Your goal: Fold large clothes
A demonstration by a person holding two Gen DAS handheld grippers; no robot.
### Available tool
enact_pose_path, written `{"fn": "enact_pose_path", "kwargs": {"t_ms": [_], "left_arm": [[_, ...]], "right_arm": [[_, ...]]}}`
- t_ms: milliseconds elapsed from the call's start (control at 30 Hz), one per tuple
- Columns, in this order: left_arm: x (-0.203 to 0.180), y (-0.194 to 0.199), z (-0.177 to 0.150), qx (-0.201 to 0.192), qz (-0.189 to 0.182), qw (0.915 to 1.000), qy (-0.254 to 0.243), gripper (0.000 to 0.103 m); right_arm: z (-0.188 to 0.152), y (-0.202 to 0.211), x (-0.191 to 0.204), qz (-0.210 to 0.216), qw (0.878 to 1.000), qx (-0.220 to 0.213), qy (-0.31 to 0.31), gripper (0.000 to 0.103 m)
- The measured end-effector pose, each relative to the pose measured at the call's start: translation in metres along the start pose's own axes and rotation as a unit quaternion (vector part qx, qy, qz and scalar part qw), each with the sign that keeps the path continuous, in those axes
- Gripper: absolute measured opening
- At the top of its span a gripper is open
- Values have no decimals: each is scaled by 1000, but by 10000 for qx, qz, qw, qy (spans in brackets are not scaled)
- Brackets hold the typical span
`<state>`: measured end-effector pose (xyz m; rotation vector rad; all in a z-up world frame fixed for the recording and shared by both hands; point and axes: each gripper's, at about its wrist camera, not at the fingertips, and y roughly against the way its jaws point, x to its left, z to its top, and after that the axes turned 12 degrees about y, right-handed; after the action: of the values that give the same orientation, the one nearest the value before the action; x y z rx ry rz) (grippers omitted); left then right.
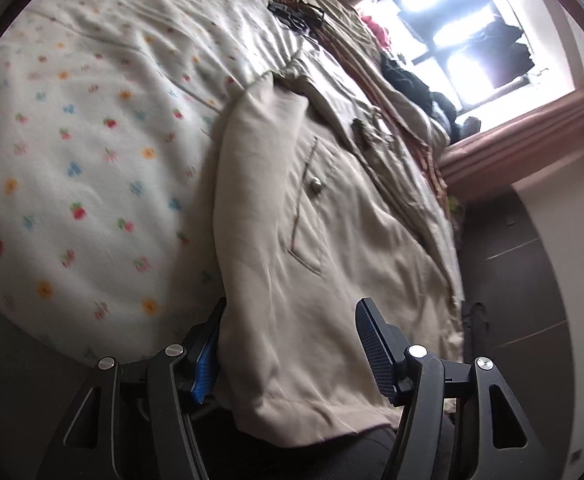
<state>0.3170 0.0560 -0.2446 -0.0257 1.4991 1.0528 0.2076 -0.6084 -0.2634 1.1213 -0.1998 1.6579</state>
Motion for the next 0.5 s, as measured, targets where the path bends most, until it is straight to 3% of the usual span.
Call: {"fn": "enact_pose_path", "kwargs": {"t_ms": [100,167,300,400,500], "left_arm": [[8,2,-3,79,-160,9996,205,64],[9,3,-3,66,-157,9996,235,64],[2,-4,0,-24,139,9998,147,62],[0,-12,8,-163,343,9991,195,54],[1,-15,12,-112,369,9987,340,53]], "right_arm": [[-2,1,-5,-31,9999,7,-97,71],[-3,-3,-7,-334,9993,127,-74,71],[-3,-12,1,-607,9980,197,-22,70],[2,-15,2,-887,9958,142,-171,62],[6,-17,-1,-872,9952,53,-438,61]]}}
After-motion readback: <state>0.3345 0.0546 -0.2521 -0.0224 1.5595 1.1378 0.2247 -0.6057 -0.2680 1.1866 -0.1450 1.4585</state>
